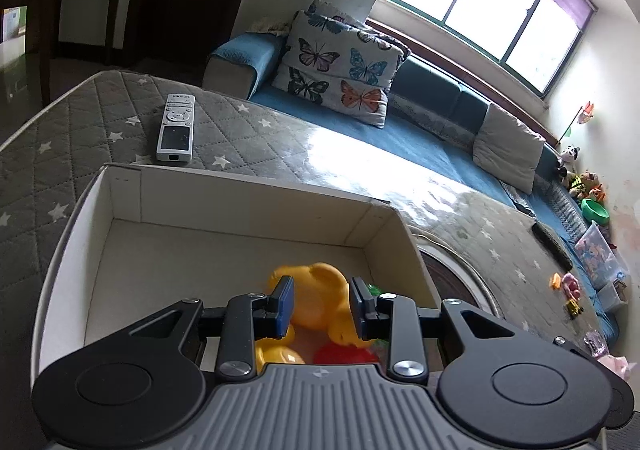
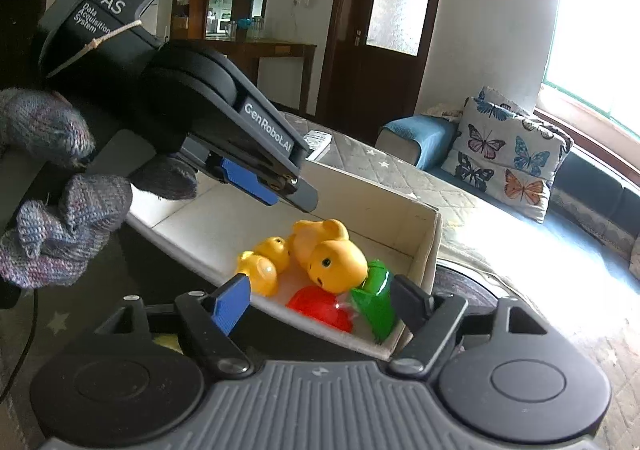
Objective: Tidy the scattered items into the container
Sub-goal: 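Open the left gripper to release the orange duck in the box, then move the left gripper down to the fluffy yellow chick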
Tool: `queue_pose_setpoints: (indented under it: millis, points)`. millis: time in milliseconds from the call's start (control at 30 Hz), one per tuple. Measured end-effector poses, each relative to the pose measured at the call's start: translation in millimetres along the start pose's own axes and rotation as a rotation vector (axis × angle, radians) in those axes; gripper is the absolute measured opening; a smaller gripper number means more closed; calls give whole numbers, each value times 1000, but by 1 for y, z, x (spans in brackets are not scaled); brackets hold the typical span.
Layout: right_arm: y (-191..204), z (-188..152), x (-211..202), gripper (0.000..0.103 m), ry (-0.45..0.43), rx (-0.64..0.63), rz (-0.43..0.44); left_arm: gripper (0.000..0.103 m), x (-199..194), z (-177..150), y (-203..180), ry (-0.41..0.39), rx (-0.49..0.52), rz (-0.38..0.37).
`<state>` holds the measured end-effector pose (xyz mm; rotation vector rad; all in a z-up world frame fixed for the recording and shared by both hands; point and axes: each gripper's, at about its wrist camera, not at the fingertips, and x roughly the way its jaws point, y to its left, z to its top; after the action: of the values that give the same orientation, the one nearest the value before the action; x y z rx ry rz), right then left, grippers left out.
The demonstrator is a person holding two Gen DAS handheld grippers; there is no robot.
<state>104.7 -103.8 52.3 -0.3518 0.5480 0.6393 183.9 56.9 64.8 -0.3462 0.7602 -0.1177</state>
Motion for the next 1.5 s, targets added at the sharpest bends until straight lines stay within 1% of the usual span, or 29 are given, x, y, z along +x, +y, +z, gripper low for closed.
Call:
queue_pose_setpoints:
  millis: [33, 100, 167, 300, 400, 500, 633, 767, 833, 1067, 1367, 1500]
  points:
    - [2, -3, -5, 79, -3, -3, -6, 33, -5, -3, -1, -4, 4, -1]
    - [5, -7, -11, 84, -9, -1, -8, 33, -13, -9, -3, -13, 13, -1]
    - [10, -12, -19, 84, -19, 2, -11, 33, -22, -16, -4, -22, 20, -1]
    - [16, -22, -29, 92, -31, 12, -21, 33, -34, -30, -6, -27, 32, 11]
    - [21, -30, -36, 96, -38, 12, -30, 33, -43, -41, -3, -31, 34, 13]
    - [25, -37, -40, 98, -42, 21, -17, 33, -52, -51, 0, -37, 34, 14]
    - [30, -45, -45, 98, -43, 35, -5, 33, -64, -66, 4, -42, 33, 15]
    - [39, -51, -47, 98, -34, 32, 17, 33, -69, -80, 13, -28, 20, 26]
    - [44, -53, -46, 98, -28, 28, 29, 33, -70, -87, 17, -15, 9, 20]
    - [64, -56, -33, 92, 8, 12, 75, 34, -58, -102, 24, 53, -30, 0]
    - [77, -59, -16, 82, 49, -1, 110, 34, -42, -103, 30, 95, -86, -34]
    - [78, -61, -10, 72, 63, 1, 116, 35, -39, -102, 33, 104, -111, -47]
